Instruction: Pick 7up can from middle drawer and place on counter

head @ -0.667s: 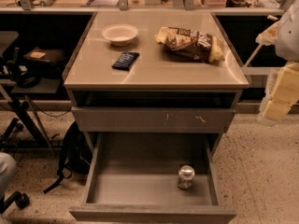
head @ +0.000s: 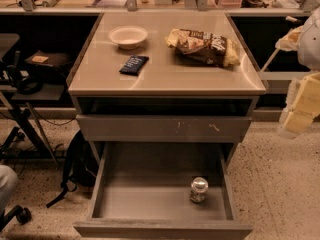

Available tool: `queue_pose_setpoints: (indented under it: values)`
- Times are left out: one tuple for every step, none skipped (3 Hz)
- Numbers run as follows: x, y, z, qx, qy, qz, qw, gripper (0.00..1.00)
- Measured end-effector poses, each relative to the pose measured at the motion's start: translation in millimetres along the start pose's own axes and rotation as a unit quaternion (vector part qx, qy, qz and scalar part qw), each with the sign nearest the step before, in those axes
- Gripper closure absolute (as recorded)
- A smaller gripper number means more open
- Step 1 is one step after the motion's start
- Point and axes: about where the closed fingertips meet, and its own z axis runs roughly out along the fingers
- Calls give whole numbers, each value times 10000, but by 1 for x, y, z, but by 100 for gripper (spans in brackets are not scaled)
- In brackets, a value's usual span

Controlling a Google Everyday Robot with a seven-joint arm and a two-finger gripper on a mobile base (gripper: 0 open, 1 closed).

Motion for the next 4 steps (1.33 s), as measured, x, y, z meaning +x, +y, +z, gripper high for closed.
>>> queue_pose_setpoints:
  values:
    - [16,24,29,-155,-374,-4,9992,0]
    - [56,67,104,-643,-1021,394,9919,0]
    - [93,118,205,-1313,-1533,1046,9738,0]
    - [121,155,301,-1685,-1744,1770,9539,0]
